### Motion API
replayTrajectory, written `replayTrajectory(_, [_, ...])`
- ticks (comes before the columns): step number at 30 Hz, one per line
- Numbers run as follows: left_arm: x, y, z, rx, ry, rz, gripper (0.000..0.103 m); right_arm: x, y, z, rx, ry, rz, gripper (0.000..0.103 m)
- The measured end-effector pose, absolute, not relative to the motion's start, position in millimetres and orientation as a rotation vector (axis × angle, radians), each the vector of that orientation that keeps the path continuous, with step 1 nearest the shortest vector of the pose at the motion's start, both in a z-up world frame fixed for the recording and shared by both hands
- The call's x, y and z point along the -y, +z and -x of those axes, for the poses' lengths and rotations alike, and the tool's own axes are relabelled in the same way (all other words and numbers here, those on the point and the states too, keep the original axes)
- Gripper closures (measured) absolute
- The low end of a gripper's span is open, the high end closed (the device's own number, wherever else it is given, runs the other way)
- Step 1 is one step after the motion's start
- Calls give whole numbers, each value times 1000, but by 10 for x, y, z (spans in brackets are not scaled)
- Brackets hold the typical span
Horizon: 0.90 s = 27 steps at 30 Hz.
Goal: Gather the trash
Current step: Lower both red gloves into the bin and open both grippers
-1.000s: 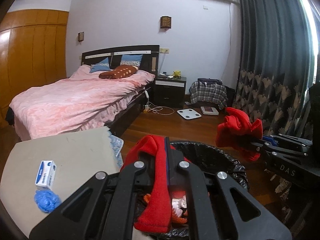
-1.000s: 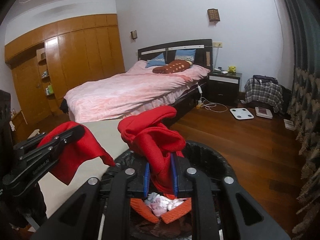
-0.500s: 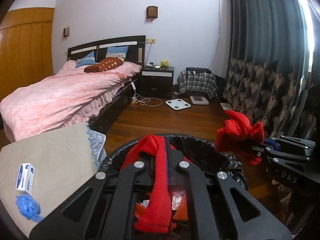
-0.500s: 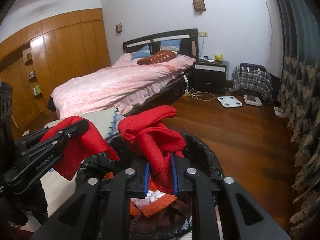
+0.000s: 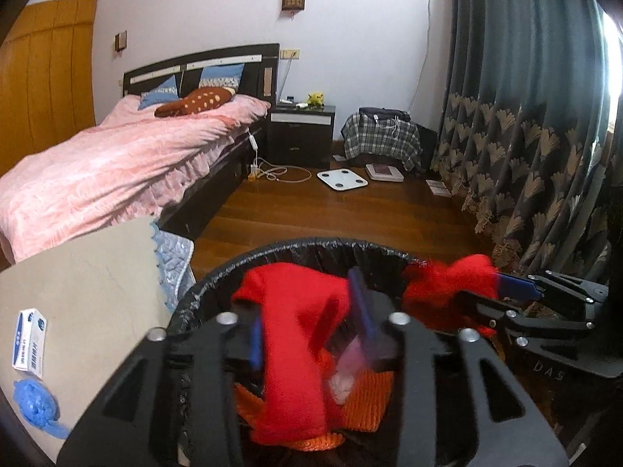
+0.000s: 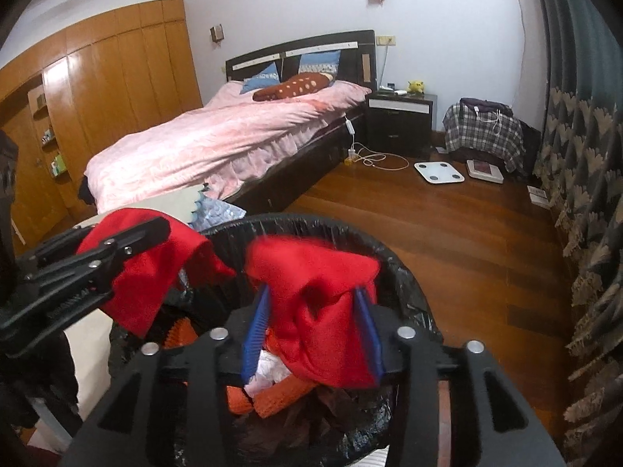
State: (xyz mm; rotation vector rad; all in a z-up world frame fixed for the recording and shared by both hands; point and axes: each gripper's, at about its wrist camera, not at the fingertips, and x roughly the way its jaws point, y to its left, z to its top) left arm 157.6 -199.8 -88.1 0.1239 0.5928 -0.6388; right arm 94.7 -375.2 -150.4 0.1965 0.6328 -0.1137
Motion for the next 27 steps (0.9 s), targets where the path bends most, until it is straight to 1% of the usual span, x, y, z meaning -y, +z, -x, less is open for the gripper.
replayTrajectory(1, [1987,-893,-1586,-598,-637,-125,63,3760,-1518,-933,-634,-118,-197,50])
replayTrajectory(2, [1974,-915,-1597,-609,-633,-128,62,3770,-1527,-925,-636,-120,-199,46])
replayTrajectory(4, [1947,-952,-1613,-628,-625,-127,61,3774,-1533,-909,-637,-123,-201,44])
replayTrajectory(7, [1873,-997,-1612,-651,-624,-126,59,3783,-1510,-899,-633,-130,-199,32])
replayTrajectory(10, [1832,-1042,-1580,-667,-632,-140,59,3778,-1484,-894,-625,-134,-198,26])
replayTrajectory(15, [1774,-1143,-1493,-695,-645,-162,58,3788,-1478,-879,-618,-133,-211,26])
replayTrajectory(21, [1702,-1240,-1403,-719,-639,-165,52,3758,-1467,-869,-611,-126,-210,26])
replayTrajectory(27, [1578,-1345,-1317,-753,-631,-179,50,3735,-1450,-866,-608,-121,-208,26])
